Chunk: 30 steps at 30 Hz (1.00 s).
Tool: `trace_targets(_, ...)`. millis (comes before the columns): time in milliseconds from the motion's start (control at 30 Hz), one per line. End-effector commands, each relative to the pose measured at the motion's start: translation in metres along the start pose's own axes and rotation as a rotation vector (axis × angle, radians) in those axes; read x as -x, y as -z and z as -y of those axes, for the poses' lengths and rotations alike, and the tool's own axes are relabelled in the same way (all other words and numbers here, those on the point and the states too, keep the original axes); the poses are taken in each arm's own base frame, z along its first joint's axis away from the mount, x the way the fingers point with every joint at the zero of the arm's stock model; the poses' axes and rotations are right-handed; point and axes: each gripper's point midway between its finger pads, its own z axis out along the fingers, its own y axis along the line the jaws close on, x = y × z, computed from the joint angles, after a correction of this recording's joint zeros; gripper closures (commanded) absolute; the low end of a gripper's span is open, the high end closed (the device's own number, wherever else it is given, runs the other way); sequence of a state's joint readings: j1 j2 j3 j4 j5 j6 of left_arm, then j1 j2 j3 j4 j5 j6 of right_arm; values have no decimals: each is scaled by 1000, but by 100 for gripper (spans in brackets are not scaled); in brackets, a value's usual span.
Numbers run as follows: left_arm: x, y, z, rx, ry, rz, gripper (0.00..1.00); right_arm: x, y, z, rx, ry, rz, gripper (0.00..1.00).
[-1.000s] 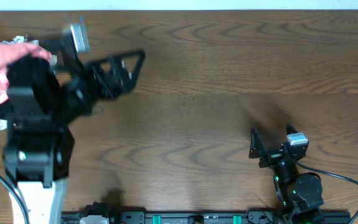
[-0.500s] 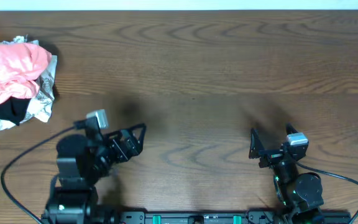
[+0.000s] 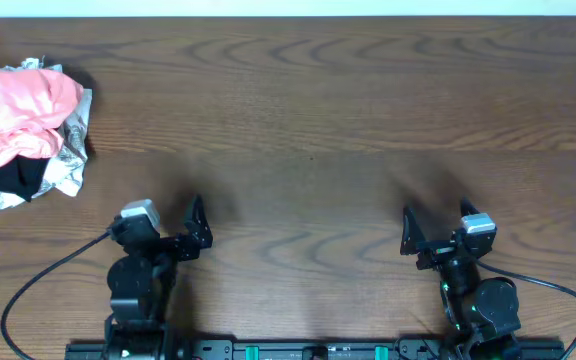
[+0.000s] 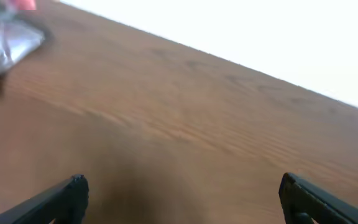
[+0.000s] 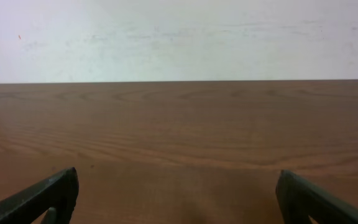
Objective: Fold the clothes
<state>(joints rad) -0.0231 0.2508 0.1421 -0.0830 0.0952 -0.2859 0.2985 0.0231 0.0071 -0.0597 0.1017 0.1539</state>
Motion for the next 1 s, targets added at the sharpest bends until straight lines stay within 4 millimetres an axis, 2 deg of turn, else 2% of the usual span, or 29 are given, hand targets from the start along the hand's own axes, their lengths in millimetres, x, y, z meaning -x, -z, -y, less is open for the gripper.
trace_targets(0,-7,-1,-10,33,-221,24,2,0,0,-1,6,-18,2,1)
trace_targets(433,-22,-2,-24,61,-285,46,2,0,0,-1,6,-18,2,1)
trace_targets(767,-2,5,-16,44,-330,143,2,0,0,-1,6,-18,2,1)
trace_targets(967,-3,5,-16,44,-330,141,2,0,0,-1,6,-18,2,1)
